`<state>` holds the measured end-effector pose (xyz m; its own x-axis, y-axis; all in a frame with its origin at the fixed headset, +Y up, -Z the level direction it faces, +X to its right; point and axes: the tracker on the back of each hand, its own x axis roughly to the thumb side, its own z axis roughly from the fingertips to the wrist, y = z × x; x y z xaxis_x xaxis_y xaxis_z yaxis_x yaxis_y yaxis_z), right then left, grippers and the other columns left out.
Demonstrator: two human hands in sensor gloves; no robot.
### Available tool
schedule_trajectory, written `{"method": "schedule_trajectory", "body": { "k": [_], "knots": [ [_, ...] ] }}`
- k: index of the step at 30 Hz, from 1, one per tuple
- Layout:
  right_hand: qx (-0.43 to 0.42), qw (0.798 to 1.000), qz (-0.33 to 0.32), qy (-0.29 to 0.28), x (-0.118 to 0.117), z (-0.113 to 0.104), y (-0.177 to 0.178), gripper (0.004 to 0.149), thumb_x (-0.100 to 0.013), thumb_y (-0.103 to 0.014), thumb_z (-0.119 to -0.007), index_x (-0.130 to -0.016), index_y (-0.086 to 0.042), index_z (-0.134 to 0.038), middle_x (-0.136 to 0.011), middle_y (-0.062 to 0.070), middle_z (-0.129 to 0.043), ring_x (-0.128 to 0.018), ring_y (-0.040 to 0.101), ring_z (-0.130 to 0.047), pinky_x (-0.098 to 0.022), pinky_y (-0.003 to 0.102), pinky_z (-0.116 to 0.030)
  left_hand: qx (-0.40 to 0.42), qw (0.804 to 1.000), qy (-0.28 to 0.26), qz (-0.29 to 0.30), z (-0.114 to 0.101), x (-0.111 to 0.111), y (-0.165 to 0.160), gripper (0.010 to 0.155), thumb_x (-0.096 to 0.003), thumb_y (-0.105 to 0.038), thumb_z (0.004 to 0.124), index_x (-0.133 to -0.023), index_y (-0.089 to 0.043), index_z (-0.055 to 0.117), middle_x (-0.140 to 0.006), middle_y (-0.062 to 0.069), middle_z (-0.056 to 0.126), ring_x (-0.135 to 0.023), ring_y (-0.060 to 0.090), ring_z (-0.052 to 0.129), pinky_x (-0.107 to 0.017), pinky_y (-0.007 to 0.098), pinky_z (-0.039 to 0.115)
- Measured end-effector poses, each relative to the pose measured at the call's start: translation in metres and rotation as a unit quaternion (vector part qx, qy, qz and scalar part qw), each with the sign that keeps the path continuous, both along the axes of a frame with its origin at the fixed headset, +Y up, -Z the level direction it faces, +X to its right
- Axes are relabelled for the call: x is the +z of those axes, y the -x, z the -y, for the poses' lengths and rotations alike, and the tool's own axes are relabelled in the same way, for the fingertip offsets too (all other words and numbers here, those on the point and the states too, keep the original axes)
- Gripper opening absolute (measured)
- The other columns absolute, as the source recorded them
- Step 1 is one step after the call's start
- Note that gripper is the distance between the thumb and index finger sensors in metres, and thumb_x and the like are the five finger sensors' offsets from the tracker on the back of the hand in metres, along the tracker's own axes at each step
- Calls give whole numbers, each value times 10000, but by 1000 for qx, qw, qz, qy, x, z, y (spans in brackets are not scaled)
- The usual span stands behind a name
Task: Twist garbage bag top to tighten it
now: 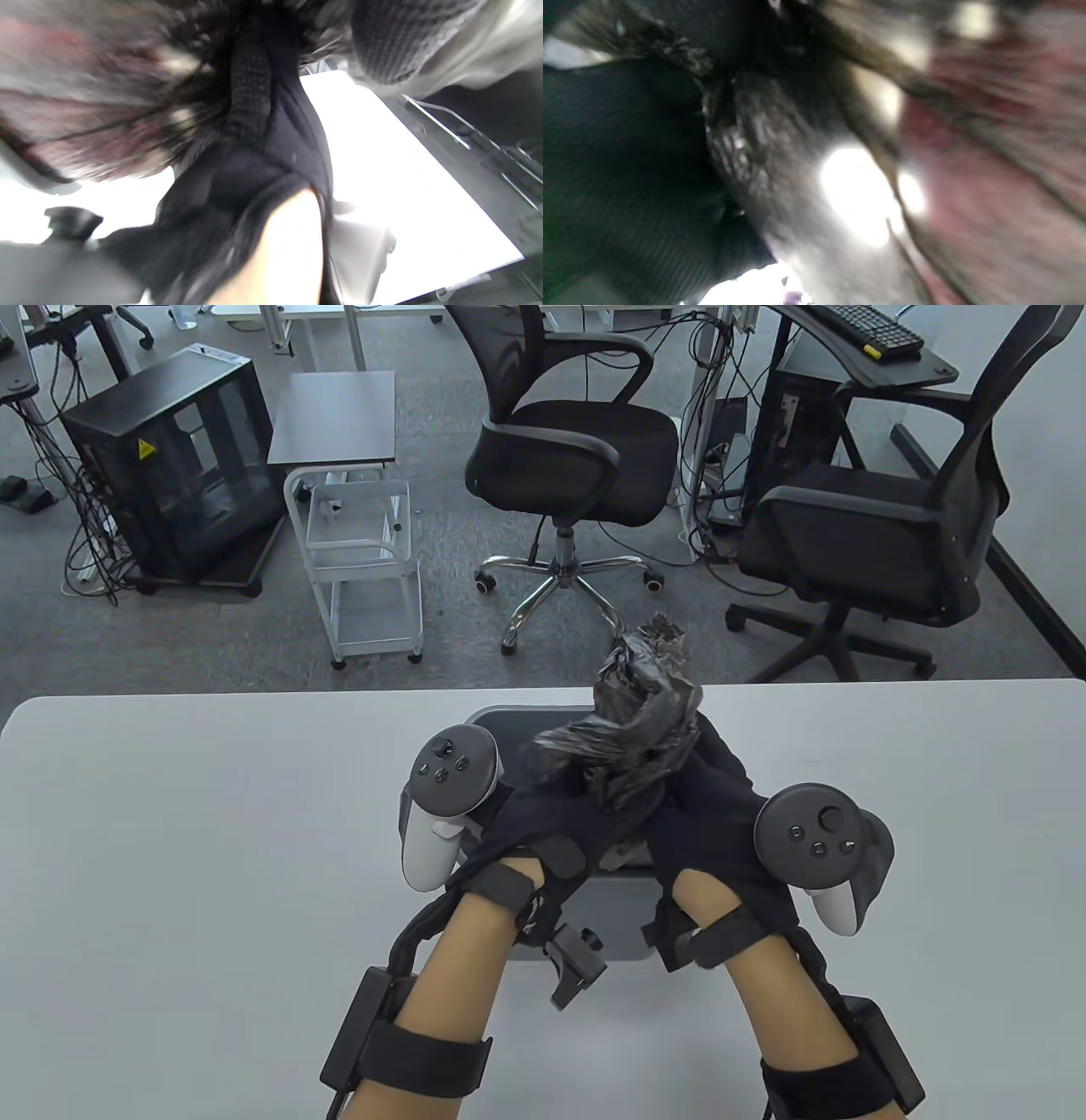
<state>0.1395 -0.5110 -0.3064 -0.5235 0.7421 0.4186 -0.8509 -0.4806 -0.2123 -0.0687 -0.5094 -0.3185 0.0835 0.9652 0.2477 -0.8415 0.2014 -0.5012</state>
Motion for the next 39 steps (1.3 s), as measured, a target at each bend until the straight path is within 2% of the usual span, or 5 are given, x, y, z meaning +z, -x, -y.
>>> {"method": "schedule_trajectory", "body": {
  "k": [6,11,23,30,39],
  "knots": [
    [-73,997,-8,22,-5,-2,-11,427,-539,-447,-759,-844,-169,-867,-1023,271,-602,-807,598,-749,-509,713,-731,-94,985,-79,-124,-11,13,41,943,-459,-607,850,-1144,-286,286,-1169,67,142,-1082,400,133,-694,753,279],
    [-74,997,-21,26,-5,-6,-5,428,-540,-454,-760,-855,-183,-866,-1024,268,-603,-802,610,-747,-511,708,-735,-261,960,-59,-80,-4,12,21,1044,-444,-589,885,-1130,-289,158,-1148,46,27,-1064,397,6,-690,766,219],
    [-61,992,-99,39,5,-25,7,451,-538,-440,-773,-822,-108,-883,-1057,251,-537,-856,574,-686,-576,664,-681,-185,954,-130,-198,3,1,-19,861,-398,-585,917,-1088,-235,539,-1177,52,225,-1086,385,124,-668,787,229],
    [-44,988,-145,37,16,-39,15,468,-537,-467,-776,-814,-105,-882,-1095,225,-451,-964,574,-393,-625,773,-393,-101,953,-146,-245,-10,10,-5,411,-435,-505,893,-769,-273,952,-1128,59,576,-1096,378,358,-672,777,338],
    [-24,982,-187,5,54,-27,-7,803,-521,-626,-758,-1101,-125,-518,-1112,277,-263,-957,620,-259,-608,808,-311,-71,973,-89,-203,-12,25,23,380,-471,-439,836,-776,-230,924,-897,65,887,-779,367,900,-372,546,857]
  ]
}}
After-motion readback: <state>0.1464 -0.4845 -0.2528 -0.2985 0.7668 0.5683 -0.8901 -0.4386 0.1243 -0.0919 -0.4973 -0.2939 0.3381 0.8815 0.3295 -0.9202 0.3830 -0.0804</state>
